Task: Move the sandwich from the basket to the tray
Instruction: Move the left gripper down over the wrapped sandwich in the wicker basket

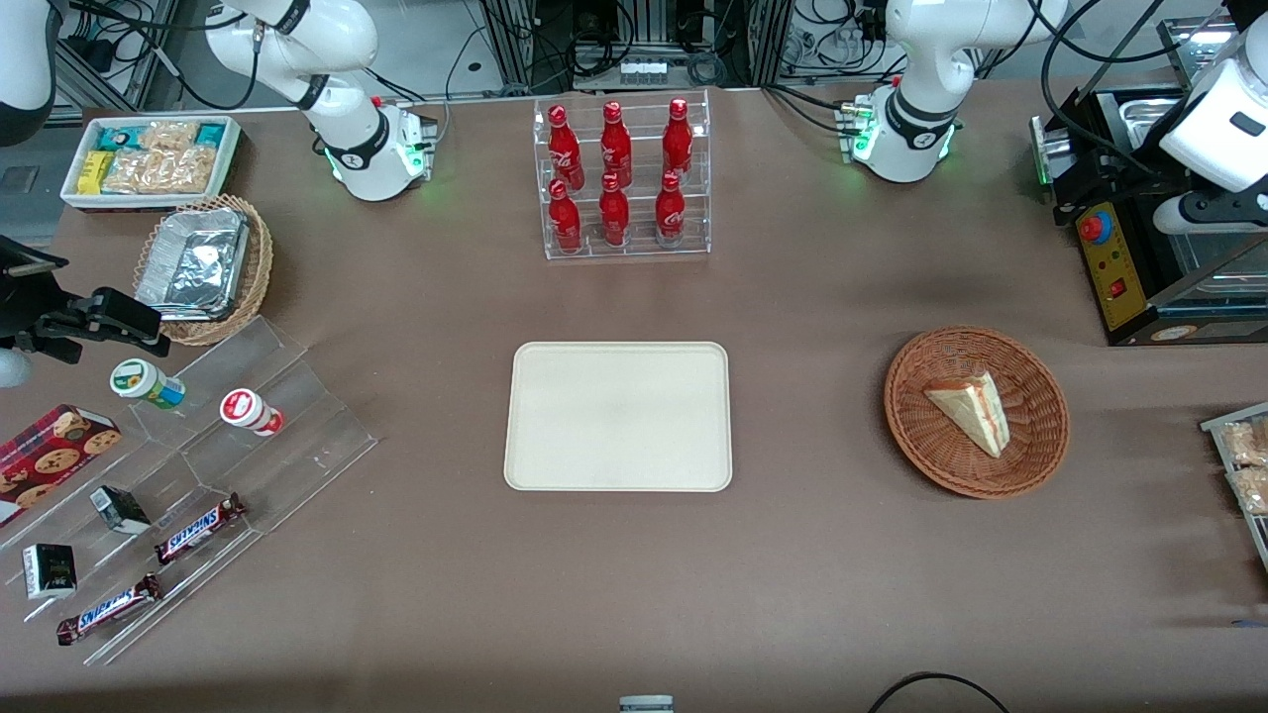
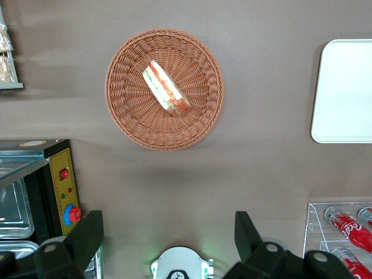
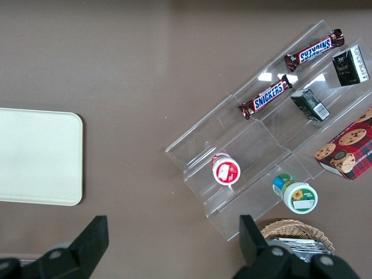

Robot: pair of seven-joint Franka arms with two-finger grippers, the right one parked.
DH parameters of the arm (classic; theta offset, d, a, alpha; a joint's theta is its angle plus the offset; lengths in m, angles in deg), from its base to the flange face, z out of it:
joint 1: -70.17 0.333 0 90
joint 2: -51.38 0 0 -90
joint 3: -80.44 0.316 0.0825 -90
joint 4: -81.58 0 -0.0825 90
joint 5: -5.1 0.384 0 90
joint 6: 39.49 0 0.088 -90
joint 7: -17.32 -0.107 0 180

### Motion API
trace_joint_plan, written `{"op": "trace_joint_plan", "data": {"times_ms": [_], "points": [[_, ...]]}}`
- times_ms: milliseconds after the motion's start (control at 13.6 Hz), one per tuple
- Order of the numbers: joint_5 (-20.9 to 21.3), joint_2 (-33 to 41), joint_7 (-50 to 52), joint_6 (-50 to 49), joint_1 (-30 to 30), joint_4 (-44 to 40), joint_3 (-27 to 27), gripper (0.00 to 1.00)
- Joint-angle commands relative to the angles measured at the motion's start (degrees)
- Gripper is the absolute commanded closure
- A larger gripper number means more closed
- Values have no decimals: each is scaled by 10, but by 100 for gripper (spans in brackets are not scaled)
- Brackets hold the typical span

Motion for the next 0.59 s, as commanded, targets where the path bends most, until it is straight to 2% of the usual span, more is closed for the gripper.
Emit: {"op": "trace_joint_plan", "data": {"times_ms": [0,147,294,514], "points": [[-5,-13,-15,-16,9,-26,-4,0],[-4,-17,-9,-12,9,-26,-3,0],[0,-60,1,-6,9,-24,2,0],[5,-111,83,58,17,-13,10,0]]}}
